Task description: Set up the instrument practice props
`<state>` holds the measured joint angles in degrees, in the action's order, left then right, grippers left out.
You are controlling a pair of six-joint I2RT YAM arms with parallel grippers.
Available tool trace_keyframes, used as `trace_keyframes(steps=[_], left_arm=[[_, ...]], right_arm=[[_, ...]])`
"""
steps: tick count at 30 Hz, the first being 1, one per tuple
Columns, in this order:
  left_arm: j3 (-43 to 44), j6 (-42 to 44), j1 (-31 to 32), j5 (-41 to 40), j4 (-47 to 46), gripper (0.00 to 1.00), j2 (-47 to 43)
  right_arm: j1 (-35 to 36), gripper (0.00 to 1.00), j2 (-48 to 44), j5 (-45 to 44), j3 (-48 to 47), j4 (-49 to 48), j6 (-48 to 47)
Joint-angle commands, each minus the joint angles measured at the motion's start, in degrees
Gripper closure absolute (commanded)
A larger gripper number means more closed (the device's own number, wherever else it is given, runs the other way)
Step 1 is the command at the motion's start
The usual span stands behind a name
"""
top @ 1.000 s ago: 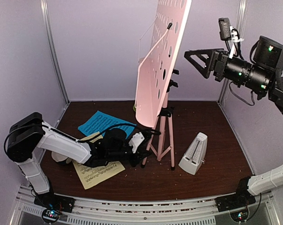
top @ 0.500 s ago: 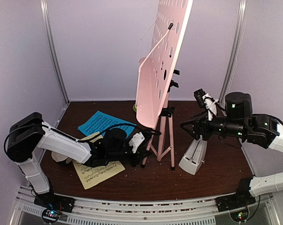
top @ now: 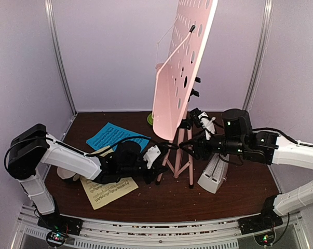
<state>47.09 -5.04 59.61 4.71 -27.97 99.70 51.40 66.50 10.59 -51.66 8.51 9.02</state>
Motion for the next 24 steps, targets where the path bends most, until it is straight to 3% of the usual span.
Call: trace_keyframes(steps=[1,10,15,24], left_arm=[[2.02,1.68,-0.29,-1.38,1.94,1.00,0.07],[1.35,1.90,-0.29,-3.08,3.18,1.00,-1.27],[-1.08,1.96,-0.29,-6.23,3.57,1.00,-4.06],[-9.32,2.24,-0.59,-10.46,3.19,1.00,-9.38]], right_arm=[[-0.23,0.49,0.79,2.02,3.17,-6.88,-1.69],[-0.20,0.75,2.68,0.97,6.37,-8.62,-3.00],[-0.21,1.00,2.78,-0.07,5.84,-5.58,-4.34],[-0.23,1.00,-0.81,0.68,6.17,4.31,-5.84]])
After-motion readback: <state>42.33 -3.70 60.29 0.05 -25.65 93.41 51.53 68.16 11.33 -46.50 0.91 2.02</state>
